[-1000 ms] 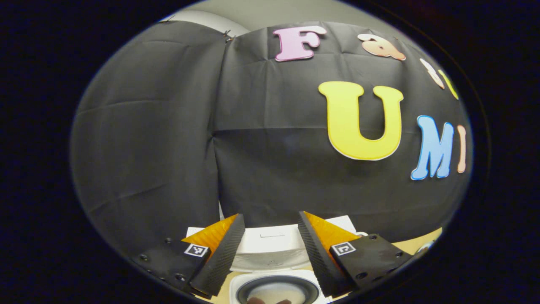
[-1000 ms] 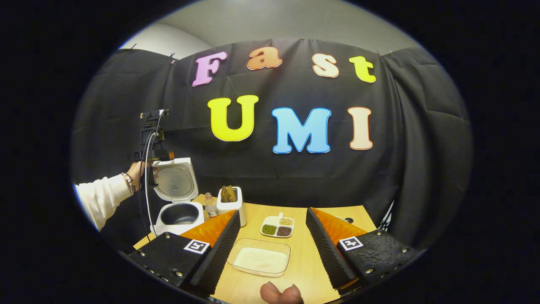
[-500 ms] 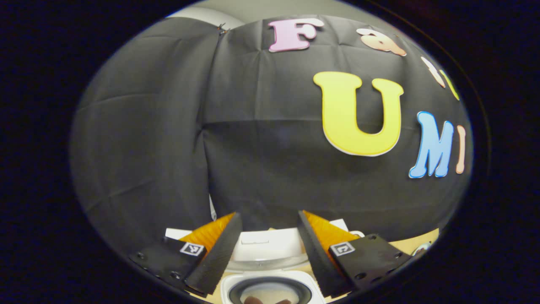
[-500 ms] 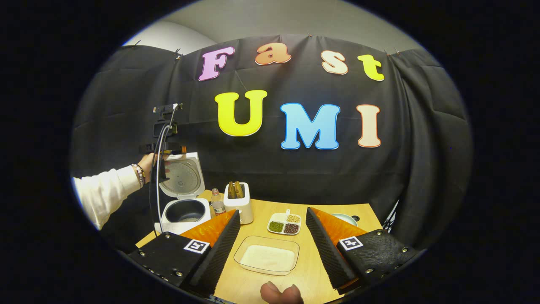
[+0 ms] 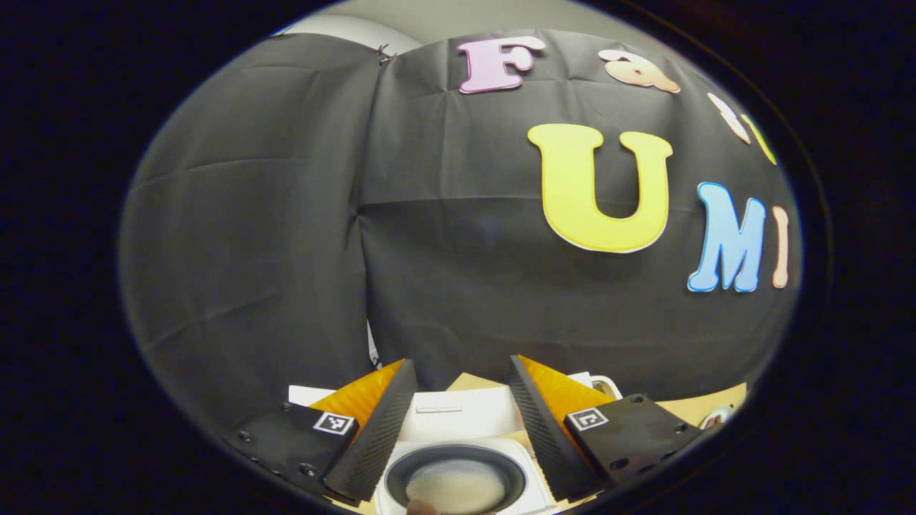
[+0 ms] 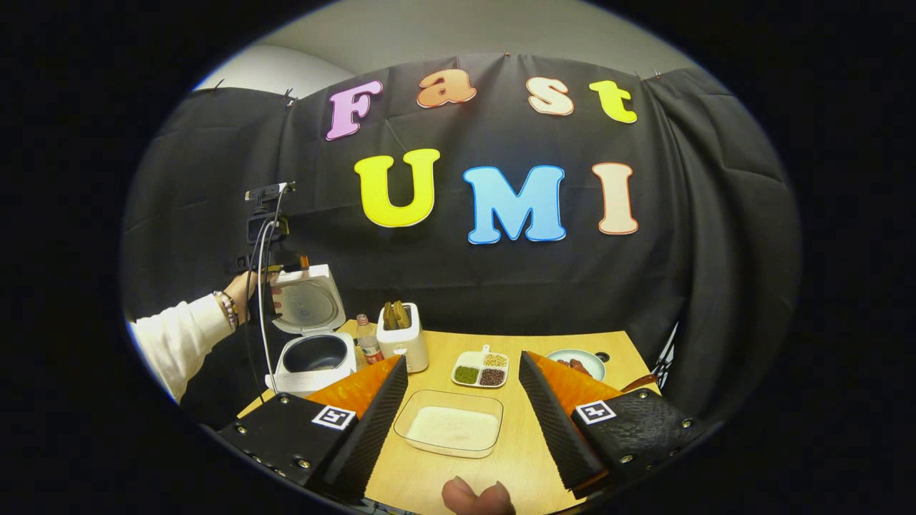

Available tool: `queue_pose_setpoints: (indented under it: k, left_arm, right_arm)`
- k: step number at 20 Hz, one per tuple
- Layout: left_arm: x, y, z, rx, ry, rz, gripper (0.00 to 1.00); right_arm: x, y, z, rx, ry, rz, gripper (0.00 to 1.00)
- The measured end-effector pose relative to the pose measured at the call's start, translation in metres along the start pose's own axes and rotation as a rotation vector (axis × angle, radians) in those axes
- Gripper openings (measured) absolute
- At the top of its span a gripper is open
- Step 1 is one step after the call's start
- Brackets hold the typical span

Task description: Close the left gripper, press the button to open the rice cooker; take a wooden spoon from the chopstick holder with the right hand, scoop a spoonful of rice and pour it into the rice cooker, then put the wooden spoon back into the chopstick holder.

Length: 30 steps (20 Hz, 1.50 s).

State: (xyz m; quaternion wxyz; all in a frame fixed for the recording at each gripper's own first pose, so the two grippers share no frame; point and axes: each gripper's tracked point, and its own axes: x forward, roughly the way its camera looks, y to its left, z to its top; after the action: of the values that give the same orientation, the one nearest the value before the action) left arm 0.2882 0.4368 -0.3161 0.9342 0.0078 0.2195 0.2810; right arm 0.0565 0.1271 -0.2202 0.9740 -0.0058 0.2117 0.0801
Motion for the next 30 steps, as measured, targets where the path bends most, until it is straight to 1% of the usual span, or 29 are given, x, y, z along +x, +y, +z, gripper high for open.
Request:
queue_pose_setpoints:
  k: [1,3,6,8,9,10,11,13,16,18,19,20,22,24,25,27,30]
  left_arm:
    - [-0.010,-0.001,-0.009,0.000,0.001,0.001,0.95]
    - [-0.030,-0.004,-0.027,0.001,0.007,0.007,0.95]
    - [-0.058,-0.008,-0.062,0.007,0.031,0.021,0.92]
    - [-0.069,-0.008,-0.094,-0.003,0.075,0.033,0.92]
    - [-0.074,-0.006,-0.117,-0.012,0.107,0.040,0.95]
    - [-0.078,-0.006,-0.135,-0.017,0.134,0.047,0.92]
    - [-0.077,-0.007,-0.152,-0.009,0.145,0.047,0.95]
    - [-0.083,-0.009,-0.187,0.009,0.187,0.054,0.89]
    - [-0.085,-0.006,-0.219,-0.017,0.216,0.084,0.94]
    - [-0.083,-0.007,-0.239,-0.006,0.231,0.079,0.94]
    - [-0.085,-0.005,-0.254,-0.027,0.270,0.080,0.95]
    - [-0.089,-0.006,-0.245,-0.037,0.215,0.075,0.96]
    - [-0.081,-0.004,-0.252,-0.034,0.224,0.064,0.96]
    - [-0.081,-0.004,-0.248,-0.027,0.225,0.058,0.92]
    - [-0.079,-0.004,-0.245,-0.028,0.222,0.055,0.98]
    - [-0.082,-0.003,-0.244,-0.027,0.240,0.051,0.91]
    - [-0.087,-0.004,-0.238,-0.070,0.238,0.048,0.97]
  right_arm:
    - [-0.002,-0.003,-0.001,0.003,0.002,0.003,0.96]
    - [-0.004,-0.009,-0.002,0.012,0.003,0.009,0.96]
    - [-0.008,-0.018,-0.008,0.021,0.013,0.015,0.96]
    - [-0.012,-0.025,-0.011,0.028,0.016,0.013,0.96]
    - [-0.012,-0.028,-0.015,0.034,0.022,0.014,0.96]
    - [-0.013,-0.029,-0.018,0.041,0.029,0.017,0.96]
    - [-0.014,-0.031,-0.021,0.044,0.036,0.019,0.96]
    - [-0.015,-0.033,-0.028,0.039,0.052,0.018,0.96]
    - [-0.015,-0.031,-0.033,0.042,0.066,0.019,0.96]
    - [-0.015,-0.029,-0.037,0.030,0.076,0.015,0.96]
    - [-0.014,-0.028,-0.039,0.025,0.082,0.014,0.96]
    - [-0.014,-0.027,-0.041,0.026,0.087,0.013,0.96]
    - [-0.012,-0.023,-0.040,0.043,0.085,0.014,0.96]
    - [-0.011,-0.017,-0.038,0.052,0.085,0.023,0.96]
    - [-0.011,-0.015,-0.035,0.056,0.076,0.027,0.96]
    - [-0.011,-0.013,-0.025,0.053,0.044,0.034,0.96]
    - [-0.012,-0.019,-0.022,0.062,0.026,0.030,0.96]
